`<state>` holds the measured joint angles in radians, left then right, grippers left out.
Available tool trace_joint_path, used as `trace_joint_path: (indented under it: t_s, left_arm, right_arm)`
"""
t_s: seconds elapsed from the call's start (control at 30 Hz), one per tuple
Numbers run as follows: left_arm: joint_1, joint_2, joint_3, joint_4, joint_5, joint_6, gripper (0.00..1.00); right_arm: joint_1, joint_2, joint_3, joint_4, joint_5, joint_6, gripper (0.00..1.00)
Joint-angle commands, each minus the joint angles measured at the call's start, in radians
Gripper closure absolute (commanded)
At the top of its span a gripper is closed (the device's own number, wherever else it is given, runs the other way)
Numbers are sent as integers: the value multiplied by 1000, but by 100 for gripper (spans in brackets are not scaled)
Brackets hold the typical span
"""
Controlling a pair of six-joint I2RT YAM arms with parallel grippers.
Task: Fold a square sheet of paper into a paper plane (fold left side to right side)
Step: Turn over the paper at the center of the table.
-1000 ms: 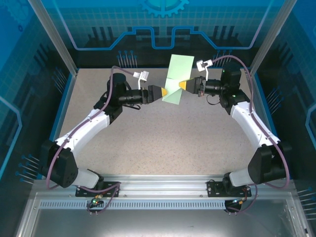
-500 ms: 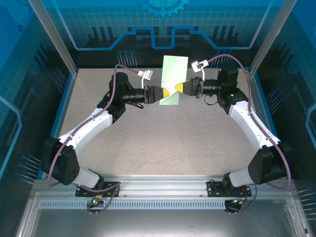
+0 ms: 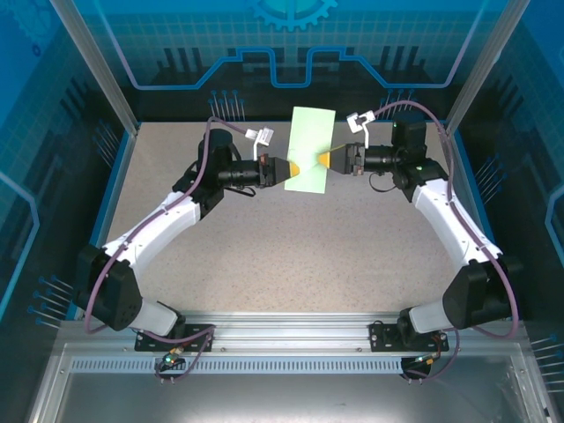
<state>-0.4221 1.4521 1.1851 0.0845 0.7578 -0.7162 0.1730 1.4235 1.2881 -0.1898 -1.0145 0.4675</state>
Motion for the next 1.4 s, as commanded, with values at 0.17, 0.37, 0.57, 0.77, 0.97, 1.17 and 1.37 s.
trace_joint_path:
  t_s: [0.17,0.37,0.57,0.77,0.97,1.17,1.37]
  left_arm:
    - [-147,9,228,-719,-783,325,92]
    - [-336,285,525,-1247,-1345,201,98]
    - [-446,622,803,-1620,-1417,-22,92]
    - [-475,886,980,-1678,-1312,-51,89]
    - [-473,1074,1137,-1672,-1205,-2,80]
    - [-435,1033,1201,-1498,-937,92,46]
    - [-347,782,1045,-1239,-677,149,25]
  right_arm:
    - [-172,16,20,-610,780,-54,33]
    - [-177,-21,-192,-568,1024,37,16]
    - [-191,-103,-286,-556,1170,65,1]
    - [-220,-157,-336,-555,1156,55,1]
    - [-224,-174,-372,-562,1129,41,1]
    - [-232,-160,-389,-531,1034,-1,0]
    - [-212,-108,-375,-420,756,-42,0]
